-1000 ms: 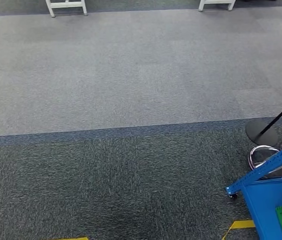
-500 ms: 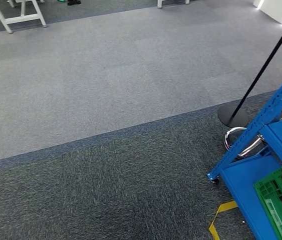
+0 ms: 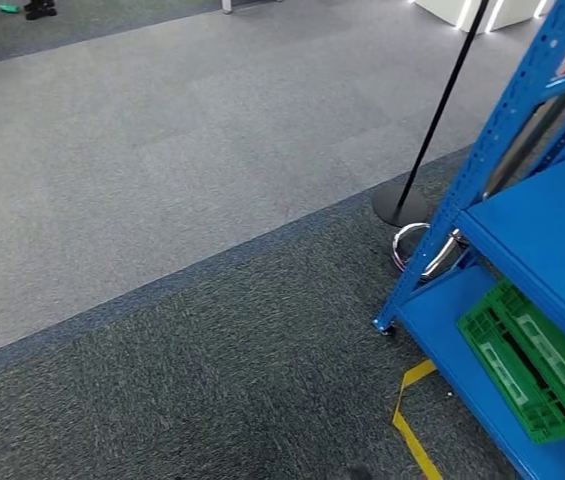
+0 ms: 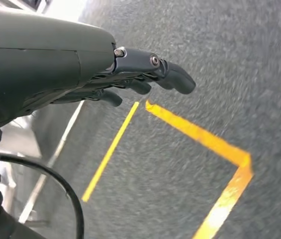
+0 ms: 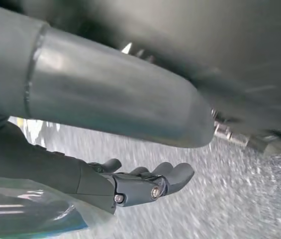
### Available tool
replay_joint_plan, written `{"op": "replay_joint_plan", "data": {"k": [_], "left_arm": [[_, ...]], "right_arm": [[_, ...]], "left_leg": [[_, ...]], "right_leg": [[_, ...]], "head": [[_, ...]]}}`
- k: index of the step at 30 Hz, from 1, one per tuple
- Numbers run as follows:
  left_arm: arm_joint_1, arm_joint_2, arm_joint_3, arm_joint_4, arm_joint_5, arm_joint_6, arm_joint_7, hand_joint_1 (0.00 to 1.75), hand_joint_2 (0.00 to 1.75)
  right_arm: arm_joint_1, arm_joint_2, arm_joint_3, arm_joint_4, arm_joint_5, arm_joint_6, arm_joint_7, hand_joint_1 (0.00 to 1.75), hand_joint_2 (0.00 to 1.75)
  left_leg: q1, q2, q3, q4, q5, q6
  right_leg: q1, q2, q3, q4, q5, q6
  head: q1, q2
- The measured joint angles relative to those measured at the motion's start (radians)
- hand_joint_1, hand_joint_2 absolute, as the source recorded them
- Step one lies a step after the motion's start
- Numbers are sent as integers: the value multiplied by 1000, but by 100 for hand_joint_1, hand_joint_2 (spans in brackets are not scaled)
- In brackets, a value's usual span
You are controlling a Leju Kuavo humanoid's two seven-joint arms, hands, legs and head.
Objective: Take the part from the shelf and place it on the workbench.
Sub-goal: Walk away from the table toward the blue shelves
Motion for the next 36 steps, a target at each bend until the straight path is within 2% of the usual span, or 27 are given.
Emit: {"op": "replay_joint_plan", "data": {"k": [2,3,4,6,7,8,10,11,12,13,14,15,16,17,18,19,21,22,23,25,27,28,29,30,32,34,36], "left_arm": [[-7,1,1,0,-18,-17,15,0,175],[-10,1,1,0,-28,-19,14,0,175],[-12,1,0,0,-37,-19,12,0,175],[-16,1,-2,0,-48,-20,7,0,175],[-17,2,-3,0,-51,-19,6,0,175],[-17,2,-4,0,-52,-18,5,0,175],[-16,5,-4,0,-54,-19,2,0,87],[-15,6,-4,0,-57,-23,0,0,44],[-14,9,-4,0,-60,-28,-2,0,0],[-13,12,-5,0,-63,-33,-6,0,0],[-13,15,-5,0,-68,-38,-11,0,0],[-13,17,-7,0,-70,-42,-15,0,0],[-13,17,-9,0,-73,-43,-19,0,0],[-13,16,-11,0,-75,-41,-19,0,0],[-14,14,-13,1,-78,-39,-13,0,0],[-17,10,-14,1,-80,-37,-5,0,0],[-22,6,-15,2,-83,-42,3,0,0],[-24,6,-15,2,-80,-45,-2,0,0],[-23,8,-15,2,-71,-48,-13,0,0],[-18,11,-6,2,-38,-48,-35,0,87],[-14,13,10,2,-6,-54,-43,0,175],[-13,13,16,2,0,-63,-40,0,175],[-14,12,20,2,-2,-77,-30,0,175],[-15,10,22,2,-8,-94,-16,0,175],[-19,10,22,2,-25,-118,12,0,175],[-23,13,22,2,-39,-128,25,0,175],[-24,18,22,2,-49,-139,32,0,175]], "right_arm": [[-77,29,-16,0,-29,0,80,0,0],[-111,39,-23,0,-38,-1,98,0,0],[-136,45,-29,0,-45,-2,106,0,0],[-173,49,-40,0,-55,-4,107,0,0],[-185,50,-45,-1,-58,-8,105,0,0],[-198,52,-48,-2,-61,-13,102,0,0],[-224,57,-55,-2,-71,-25,99,0,0],[-239,59,-59,-2,-77,-28,105,0,0],[-250,60,-62,-2,-83,-29,113,0,0],[-258,59,-66,-2,-89,-29,123,0,0],[-264,56,-71,-3,-96,-29,132,0,0],[-267,53,-77,-3,-104,-31,138,0,0],[-271,50,-84,-3,-112,-34,143,0,0],[-277,48,-90,-3,-120,-38,150,0,0],[-285,46,-97,-4,-126,-42,157,0,0],[-294,45,-102,-4,-127,-44,164,0,0],[-303,40,-108,-4,-121,-39,163,0,0],[-305,37,-109,-4,-114,-36,157,0,0],[-307,34,-109,-4,-104,-36,155,0,0],[-321,34,-106,-5,-76,-40,180,0,0],[-343,38,-99,-5,-57,-50,216,0,0],[-353,41,-97,-5,-56,-59,224,0,0],[-362,46,-96,-5,-60,-72,226,0,0],[-370,51,-96,-5,-67,-86,226,0,0],[-381,61,-97,-5,-78,-101,227,0,0],[-384,72,-97,-5,-79,-108,235,0,0],[-381,80,-97,-5,-77,-120,242,0,0]], "left_leg": [[-4,27,5,2,-5,-9],[-7,36,8,2,-7,-14],[-10,42,10,3,-8,-19],[-8,53,16,2,-11,-30],[-5,40,16,10,-19,-36],[-3,17,7,36,-37,-42],[0,-41,-43,146,-93,-47],[0,-54,-78,215,-119,-47],[0,-60,-108,269,-131,-48],[0,-63,-124,291,-125,-47],[0,-66,-126,277,-99,-46],[1,-73,-111,228,-58,-45],[4,-95,-89,161,-16,-43],[7,-117,-67,99,13,-41],[10,-136,-52,54,27,-39],[11,-148,-45,32,28,-37],[10,-136,-43,21,24,-28],[10,-128,-42,17,27,-21],[10,-120,-41,12,30,-15],[10,-103,-39,8,32,-6],[8,-84,-40,8,30,-3],[8,-76,-40,8,30,-3],[9,-71,-40,9,29,-3],[10,-69,-38,9,28,-5],[9,-67,-36,11,24,-12],[4,-68,-36,15,21,-19],[1,-68,-36,16,22,-13]], "right_leg": [[4,-45,70,-127,46,-5],[7,-60,92,-164,53,-10],[11,-65,100,-176,50,-16],[12,-46,102,-180,52,-31],[10,-36,104,-183,54,-37],[8,-24,107,-186,57,-44],[7,1,109,-189,60,-54],[7,17,109,-188,60,-57],[8,33,109,-188,60,-58],[9,49,111,-188,60,-59],[9,64,113,-187,60,-58],[9,79,115,-186,59,-58],[8,94,115,-185,59,-56],[9,107,112,-181,57,-52],[9,120,107,-178,58,-47],[9,131,100,-176,59,-41],[5,144,88,-178,62,-27],[5,130,83,-174,59,-21],[5,106,72,-157,46,-16],[7,46,23,-60,-7,-10],[3,24,-40,68,-59,-4],[1,22,-55,100,-63,-2],[-1,20,-51,94,-48,0],[-3,18,-27,49,-18,1],[-5,9,50,-91,38,1],[-5,4,96,-171,53,-5],[-6,7,101,-178,51,-10]], "head": [[-1,0],[-2,0],[-4,0],[-6,0],[-7,0],[-10,0],[-16,0],[-17,0],[-17,0],[-17,0],[-17,0],[-17,0],[-17,0],[-16,0],[-16,0],[-16,0],[-17,0],[-16,0],[-12,0],[-6,0],[-4,0],[-4,0],[-4,0],[-4,0],[-3,0],[-6,0],[-11,0]]}}
